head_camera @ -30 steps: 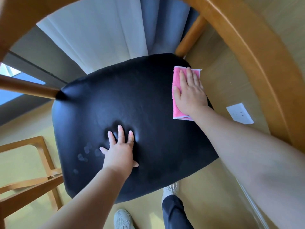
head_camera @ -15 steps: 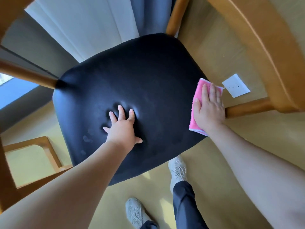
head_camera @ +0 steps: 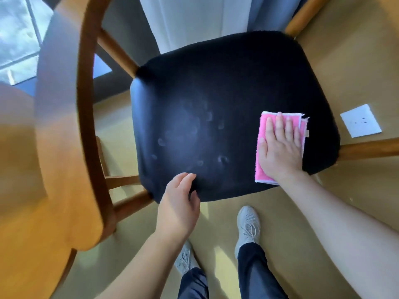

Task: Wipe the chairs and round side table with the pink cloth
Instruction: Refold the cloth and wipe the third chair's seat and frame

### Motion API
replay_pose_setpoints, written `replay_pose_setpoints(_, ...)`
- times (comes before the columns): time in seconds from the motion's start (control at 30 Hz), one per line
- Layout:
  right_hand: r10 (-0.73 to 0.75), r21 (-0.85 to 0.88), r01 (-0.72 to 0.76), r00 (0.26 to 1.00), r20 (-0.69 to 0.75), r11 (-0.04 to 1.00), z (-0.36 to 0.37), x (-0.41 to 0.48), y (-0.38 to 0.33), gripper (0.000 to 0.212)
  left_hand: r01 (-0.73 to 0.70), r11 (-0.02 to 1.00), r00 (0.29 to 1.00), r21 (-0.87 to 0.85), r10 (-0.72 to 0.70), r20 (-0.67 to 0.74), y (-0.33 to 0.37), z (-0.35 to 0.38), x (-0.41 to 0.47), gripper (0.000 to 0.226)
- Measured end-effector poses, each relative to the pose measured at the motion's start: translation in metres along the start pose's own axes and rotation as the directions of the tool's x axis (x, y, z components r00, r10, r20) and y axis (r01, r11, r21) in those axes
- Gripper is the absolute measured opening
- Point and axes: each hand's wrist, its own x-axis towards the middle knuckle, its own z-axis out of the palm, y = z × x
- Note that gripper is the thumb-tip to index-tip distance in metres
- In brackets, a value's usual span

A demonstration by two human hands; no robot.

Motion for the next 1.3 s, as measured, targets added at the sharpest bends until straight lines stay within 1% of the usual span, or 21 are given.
replay_pose_setpoints(0.13,-0.108,0.000,0.108,0.994,0.018,0.994,-0.011,0.023,-0.045,0.065,-0.014,1.000,1.000,0.003,0.014,0.014,-0.014,-0.001,-0.017,0.036)
replay_pose_setpoints(0.23,-0.245,0.013,0.245,0.969,0.029,0.969,-0.016,0.029,-0.095,0.063,-0.086,0.996,0.995,0.011,0.085,0.059,-0.030,-0.004,-0.034,0.036)
replay_pose_setpoints(0.33,-0.435,0.011,0.435,0.899,0.046,0.901,-0.019,0.022,-0.156,0.061,-0.083,0.996,0.993,-0.013,0.084,0.089,-0.050,-0.011,-0.052,0.033)
replay_pose_setpoints(0.4,-0.533,-0.010,0.534,0.844,0.063,0.845,-0.017,0.013,-0.186,0.061,-0.076,0.997,0.993,0.016,0.074,0.087,-0.058,-0.021,-0.061,0.031)
replay_pose_setpoints(0.5,-0.597,-0.042,0.603,0.796,0.098,0.797,-0.012,0.005,-0.205,0.060,-0.060,0.996,0.994,0.071,0.053,0.092,-0.067,-0.030,-0.068,0.033)
replay_pose_setpoints(0.6,-0.647,-0.061,0.654,0.756,0.105,0.754,-0.009,-0.007,-0.207,0.060,-0.032,0.998,0.997,0.057,0.028,0.072,-0.075,-0.033,-0.073,0.035)
replay_pose_setpoints(0.7,-0.699,-0.087,0.709,0.705,0.115,0.700,-0.004,-0.028,-0.200,0.060,-0.010,0.998,0.998,0.056,0.007,0.057,-0.076,-0.034,-0.074,0.032)
replay_pose_setpoints(0.77,-0.698,-0.079,0.707,0.706,0.119,0.702,0.002,-0.037,-0.189,0.061,-0.014,0.997,0.999,0.072,0.011,0.052,-0.076,-0.032,-0.073,0.030)
replay_pose_setpoints(0.9,-0.674,-0.037,0.678,0.734,0.090,0.734,0.012,-0.042,-0.150,0.061,-0.054,0.988,0.997,0.141,0.045,0.069,-0.072,-0.027,-0.067,0.030)
replay_pose_setpoints(1.0,-0.641,-0.007,0.642,0.766,0.055,0.767,0.016,-0.043,-0.112,0.060,-0.102,0.976,0.992,0.195,0.084,0.098,-0.064,-0.022,-0.061,0.029)
replay_pose_setpoints(1.1,-0.598,-0.020,0.599,0.800,0.044,0.800,0.017,-0.038,-0.066,0.060,-0.123,0.975,0.990,0.187,0.106,0.097,-0.052,-0.017,-0.053,0.021)
replay_pose_setpoints(1.2,-0.506,-0.006,0.507,0.861,0.057,0.862,0.014,-0.029,-0.014,0.061,-0.134,0.975,0.988,0.176,0.117,0.102,-0.039,-0.010,-0.048,0.019)
replay_pose_setpoints(1.23,-0.455,0.006,0.455,0.889,0.048,0.890,0.013,-0.025,0.004,0.062,-0.141,0.974,0.986,0.178,0.123,0.111,-0.035,-0.008,-0.046,0.020)
replay_pose_setpoints(1.3,-0.308,0.017,0.308,0.951,0.022,0.951,0.009,-0.014,0.042,0.062,-0.159,0.971,0.983,0.180,0.140,0.114,-0.029,-0.004,-0.044,0.022)
